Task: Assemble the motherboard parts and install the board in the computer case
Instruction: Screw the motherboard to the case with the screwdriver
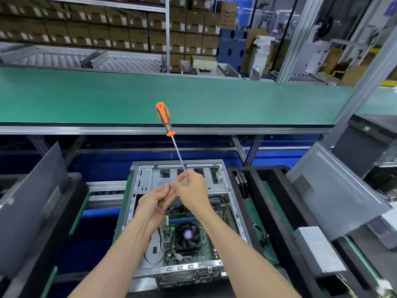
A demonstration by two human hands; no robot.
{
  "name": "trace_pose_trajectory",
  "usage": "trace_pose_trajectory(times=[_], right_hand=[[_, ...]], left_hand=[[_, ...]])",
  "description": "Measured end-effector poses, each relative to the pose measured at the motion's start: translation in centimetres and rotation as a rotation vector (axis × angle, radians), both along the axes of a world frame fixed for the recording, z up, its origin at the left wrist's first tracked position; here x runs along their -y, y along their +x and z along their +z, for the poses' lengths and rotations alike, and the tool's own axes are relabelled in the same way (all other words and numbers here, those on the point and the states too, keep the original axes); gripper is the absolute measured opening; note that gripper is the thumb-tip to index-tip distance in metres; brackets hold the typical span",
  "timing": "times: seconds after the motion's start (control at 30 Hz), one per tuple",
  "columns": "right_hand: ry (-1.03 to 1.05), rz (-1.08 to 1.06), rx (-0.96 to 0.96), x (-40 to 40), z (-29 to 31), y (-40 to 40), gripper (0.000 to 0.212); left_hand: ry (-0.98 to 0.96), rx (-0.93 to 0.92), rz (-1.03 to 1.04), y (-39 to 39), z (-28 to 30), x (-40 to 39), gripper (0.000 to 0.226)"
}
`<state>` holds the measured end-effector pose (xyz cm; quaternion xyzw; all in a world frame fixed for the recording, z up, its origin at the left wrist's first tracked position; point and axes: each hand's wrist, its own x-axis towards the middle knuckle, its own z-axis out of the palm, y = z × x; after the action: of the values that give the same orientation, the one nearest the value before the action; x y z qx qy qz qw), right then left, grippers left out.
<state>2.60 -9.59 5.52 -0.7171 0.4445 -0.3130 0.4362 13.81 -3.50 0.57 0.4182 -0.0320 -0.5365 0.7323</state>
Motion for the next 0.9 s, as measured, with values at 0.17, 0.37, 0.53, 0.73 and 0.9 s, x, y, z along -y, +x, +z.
trace_pose_trajectory(times=[0.17,0.37,0.53,0.73,0.9], right_hand=[[0.152,-0.019,0.221,-0.2,0.7,-0.3,0.035],[0.192,0.100,0.176,0.0,0.5,-0.3,0.047],[0.157,0.063,0.122,0.3,-0.5,-0.6,0.045],[0.139,0.029,0.145,0.6,-1.5,-1.0,0.042],[0.166,0.017,0.234,0.1,-1.5,-1.0,0.034]], left_hand=[[0.038,-0.013,0.035,-0.3,-1.7,-0.8,0.010],[0.112,-0.124,0.094,-1.0,-3.0,-1.8,0.009],[0.175,-0.183,0.152,-1.3,-3.7,-2.5,0.015],[0.120,-0.341,0.198,-1.7,-4.2,-3.0,0.024],[0.036,-0.472,0.243,-2.3,-3.6,-3.1,0.023]])
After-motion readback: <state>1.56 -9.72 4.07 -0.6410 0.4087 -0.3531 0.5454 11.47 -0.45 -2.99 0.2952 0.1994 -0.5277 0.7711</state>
